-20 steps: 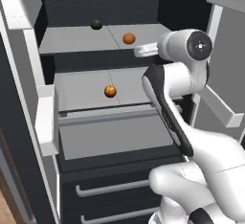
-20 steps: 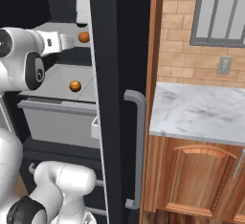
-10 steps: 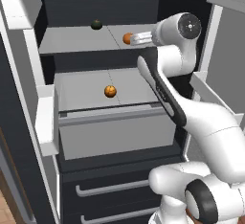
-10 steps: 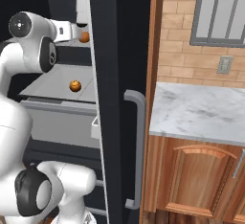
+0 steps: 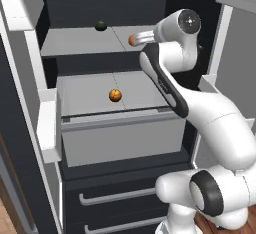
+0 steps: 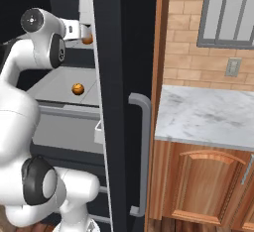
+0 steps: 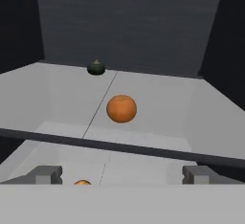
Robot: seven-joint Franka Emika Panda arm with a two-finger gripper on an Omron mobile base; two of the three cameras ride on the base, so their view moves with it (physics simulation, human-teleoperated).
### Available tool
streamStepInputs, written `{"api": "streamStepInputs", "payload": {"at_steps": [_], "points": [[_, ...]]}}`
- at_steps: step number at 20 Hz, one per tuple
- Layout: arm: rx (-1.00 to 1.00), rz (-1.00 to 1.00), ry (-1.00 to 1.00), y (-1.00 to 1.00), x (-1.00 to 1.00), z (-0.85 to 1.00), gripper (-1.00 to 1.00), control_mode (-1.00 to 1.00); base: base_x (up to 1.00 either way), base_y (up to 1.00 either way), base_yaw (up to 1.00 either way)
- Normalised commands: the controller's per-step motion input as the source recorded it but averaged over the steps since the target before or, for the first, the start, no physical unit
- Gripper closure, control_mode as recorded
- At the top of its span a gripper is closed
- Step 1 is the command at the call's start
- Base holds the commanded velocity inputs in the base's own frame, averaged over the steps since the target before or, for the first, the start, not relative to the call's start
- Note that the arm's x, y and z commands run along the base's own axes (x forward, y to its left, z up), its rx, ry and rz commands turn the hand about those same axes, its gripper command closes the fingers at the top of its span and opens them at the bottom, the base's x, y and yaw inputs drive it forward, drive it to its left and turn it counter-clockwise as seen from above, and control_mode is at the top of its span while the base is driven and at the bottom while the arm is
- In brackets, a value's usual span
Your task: Pick up the orange and tangerine from the fridge and place one fruit on each plate on the dining counter.
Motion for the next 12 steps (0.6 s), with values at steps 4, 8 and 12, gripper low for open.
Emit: {"api": "streamStepInputs", "payload": {"at_steps": [4,8,12], "points": [[0.00,0.00,0.04,0.00,0.50,-0.18,-1.00,-1.00,0.00,0.00,0.00],[0.01,0.00,0.03,0.00,0.44,-0.08,-1.00,-1.00,0.00,0.00,0.00],[0.00,0.00,0.08,0.01,0.55,-0.05,-1.00,-1.00,0.00,0.00,0.00]]}}
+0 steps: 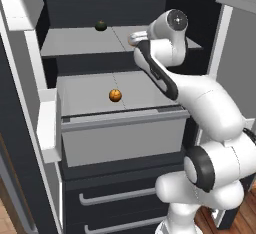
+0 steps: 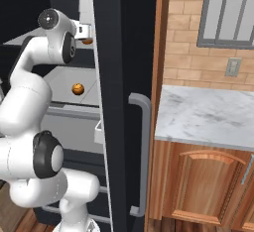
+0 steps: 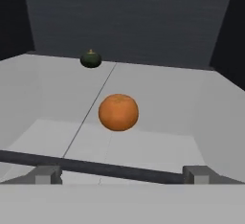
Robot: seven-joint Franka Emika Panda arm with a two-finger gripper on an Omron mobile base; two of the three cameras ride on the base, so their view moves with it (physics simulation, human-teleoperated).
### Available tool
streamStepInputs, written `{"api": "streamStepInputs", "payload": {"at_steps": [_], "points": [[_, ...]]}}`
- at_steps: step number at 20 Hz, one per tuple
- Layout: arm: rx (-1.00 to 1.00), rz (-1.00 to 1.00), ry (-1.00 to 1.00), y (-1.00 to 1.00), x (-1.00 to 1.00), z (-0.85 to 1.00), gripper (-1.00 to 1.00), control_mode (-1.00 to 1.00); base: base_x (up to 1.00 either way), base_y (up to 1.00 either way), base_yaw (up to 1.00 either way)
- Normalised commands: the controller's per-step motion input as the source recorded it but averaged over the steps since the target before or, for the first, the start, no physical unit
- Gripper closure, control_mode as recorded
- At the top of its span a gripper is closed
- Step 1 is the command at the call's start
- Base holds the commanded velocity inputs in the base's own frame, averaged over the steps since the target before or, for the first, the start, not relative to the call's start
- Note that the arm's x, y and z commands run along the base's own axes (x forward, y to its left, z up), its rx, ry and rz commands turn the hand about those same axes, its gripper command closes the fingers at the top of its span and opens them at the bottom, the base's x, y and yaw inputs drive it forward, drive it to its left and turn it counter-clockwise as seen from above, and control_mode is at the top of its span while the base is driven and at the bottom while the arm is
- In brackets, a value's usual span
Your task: Pick up the orange and tangerine from the fridge and place one fruit on each plate on the dining counter.
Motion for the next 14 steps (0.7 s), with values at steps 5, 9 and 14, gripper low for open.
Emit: {"api": "streamStepInputs", "payload": {"at_steps": [5,9,14], "points": [[0.00,0.00,0.10,0.00,0.36,-0.04,-1.00,-1.00,0.00,0.00,0.00],[0.00,0.00,0.00,0.01,0.26,-0.07,-1.00,-1.00,0.00,0.00,0.00],[0.00,0.00,0.00,0.13,0.22,-0.11,-1.00,-1.00,0.00,0.00,0.00]]}}
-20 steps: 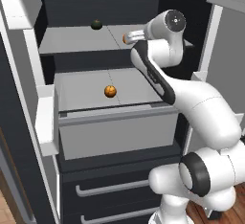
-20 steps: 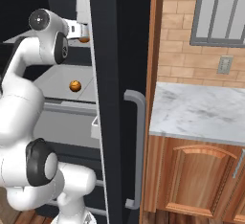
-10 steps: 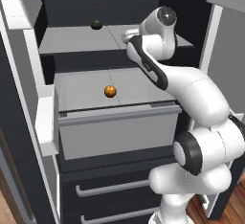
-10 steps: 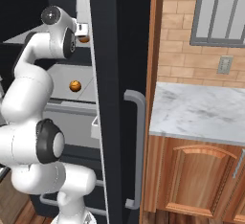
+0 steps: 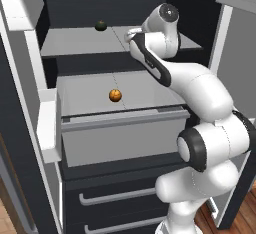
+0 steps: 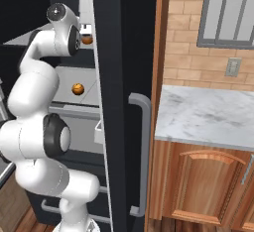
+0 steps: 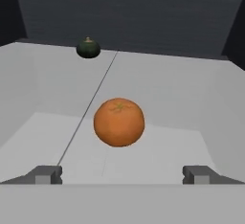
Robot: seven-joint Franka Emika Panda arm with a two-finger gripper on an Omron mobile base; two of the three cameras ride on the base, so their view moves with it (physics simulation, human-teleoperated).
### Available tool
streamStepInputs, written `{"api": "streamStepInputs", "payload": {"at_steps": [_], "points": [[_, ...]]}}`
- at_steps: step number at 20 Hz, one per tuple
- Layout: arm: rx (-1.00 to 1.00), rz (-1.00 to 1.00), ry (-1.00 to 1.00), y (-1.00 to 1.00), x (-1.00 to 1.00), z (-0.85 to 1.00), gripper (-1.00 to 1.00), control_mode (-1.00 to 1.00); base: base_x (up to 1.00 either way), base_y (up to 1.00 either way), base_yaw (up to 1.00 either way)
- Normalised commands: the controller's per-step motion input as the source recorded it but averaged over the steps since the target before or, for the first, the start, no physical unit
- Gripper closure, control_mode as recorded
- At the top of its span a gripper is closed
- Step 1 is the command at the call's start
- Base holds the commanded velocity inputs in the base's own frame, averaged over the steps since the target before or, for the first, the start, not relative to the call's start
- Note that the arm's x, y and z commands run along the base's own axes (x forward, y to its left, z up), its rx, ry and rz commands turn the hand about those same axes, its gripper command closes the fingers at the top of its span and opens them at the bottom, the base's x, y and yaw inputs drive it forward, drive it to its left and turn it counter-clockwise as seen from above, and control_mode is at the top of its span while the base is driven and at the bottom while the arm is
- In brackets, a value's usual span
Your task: Pick up the orange and tangerine from the fridge and place one fruit on each plate on the dining counter.
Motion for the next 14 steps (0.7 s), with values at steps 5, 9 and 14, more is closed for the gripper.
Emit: {"api": "streamStepInputs", "payload": {"at_steps": [5,9,14], "points": [[0.00,0.00,0.00,0.10,0.33,-0.24,-1.00,-1.00,0.00,0.00,0.00],[0.00,0.00,0.00,0.00,0.33,-0.22,-1.00,-1.00,0.00,0.00,0.00],[0.00,0.00,0.00,0.00,0.29,-0.09,-1.00,-1.00,0.00,0.00,0.00]]}}
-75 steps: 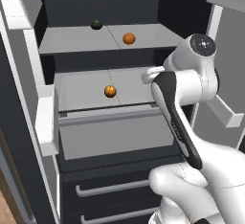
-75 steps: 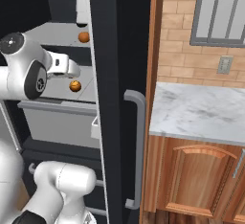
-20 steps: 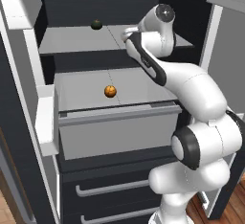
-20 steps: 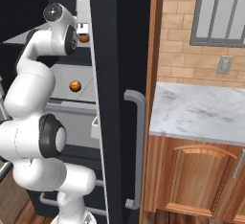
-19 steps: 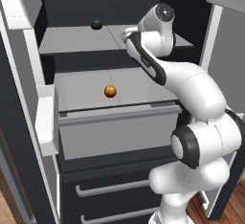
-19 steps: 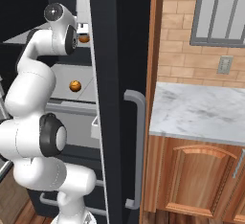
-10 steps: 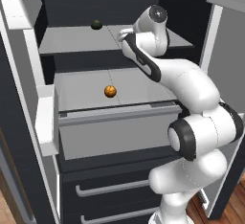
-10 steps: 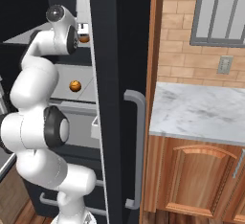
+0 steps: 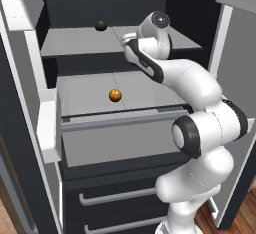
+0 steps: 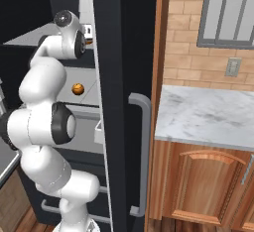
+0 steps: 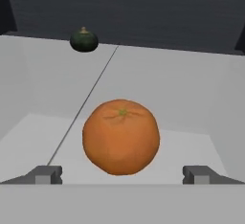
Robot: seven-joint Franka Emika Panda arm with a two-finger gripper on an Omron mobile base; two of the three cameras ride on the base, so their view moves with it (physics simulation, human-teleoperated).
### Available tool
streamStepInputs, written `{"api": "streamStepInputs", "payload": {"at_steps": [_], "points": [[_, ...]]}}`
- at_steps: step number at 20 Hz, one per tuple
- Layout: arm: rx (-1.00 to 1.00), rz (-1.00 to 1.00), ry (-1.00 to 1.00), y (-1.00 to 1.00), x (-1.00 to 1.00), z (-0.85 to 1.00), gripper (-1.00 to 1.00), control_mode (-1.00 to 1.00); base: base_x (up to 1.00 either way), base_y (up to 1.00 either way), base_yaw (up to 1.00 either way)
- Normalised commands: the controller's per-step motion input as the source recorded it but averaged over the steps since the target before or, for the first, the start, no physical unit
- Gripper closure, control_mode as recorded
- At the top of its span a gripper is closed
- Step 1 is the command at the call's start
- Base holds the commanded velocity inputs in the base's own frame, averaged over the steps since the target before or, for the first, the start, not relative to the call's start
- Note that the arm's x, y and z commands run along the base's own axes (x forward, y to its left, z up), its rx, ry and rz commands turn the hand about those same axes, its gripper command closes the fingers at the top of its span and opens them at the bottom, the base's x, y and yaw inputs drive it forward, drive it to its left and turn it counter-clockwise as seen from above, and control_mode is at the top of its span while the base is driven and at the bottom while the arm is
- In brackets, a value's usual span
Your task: Pick up the orange and tangerine from the fridge and place one fruit on each plate on the dining counter.
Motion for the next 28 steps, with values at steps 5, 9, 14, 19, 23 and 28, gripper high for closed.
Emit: {"api": "streamStepInputs", "payload": {"at_steps": [5,9,14,19,23,28], "points": [[0.00,0.00,0.00,0.03,0.37,-0.01,-1.00,-1.00,0.00,0.00,0.00],[0.00,0.00,0.00,0.00,0.36,0.00,-1.00,-1.00,0.00,0.00,0.00],[0.00,0.00,0.00,0.01,0.18,-0.05,-1.00,-1.00,0.00,0.00,0.00],[0.05,0.00,0.00,0.05,0.02,-0.19,1.00,-1.00,0.00,0.00,0.00],[0.10,0.00,0.03,0.00,-0.04,-0.32,1.00,-1.00,0.00,0.00,0.00],[0.05,0.00,-0.09,0.05,-0.41,-0.22,1.00,-1.00,0.00,0.00,0.00]]}}
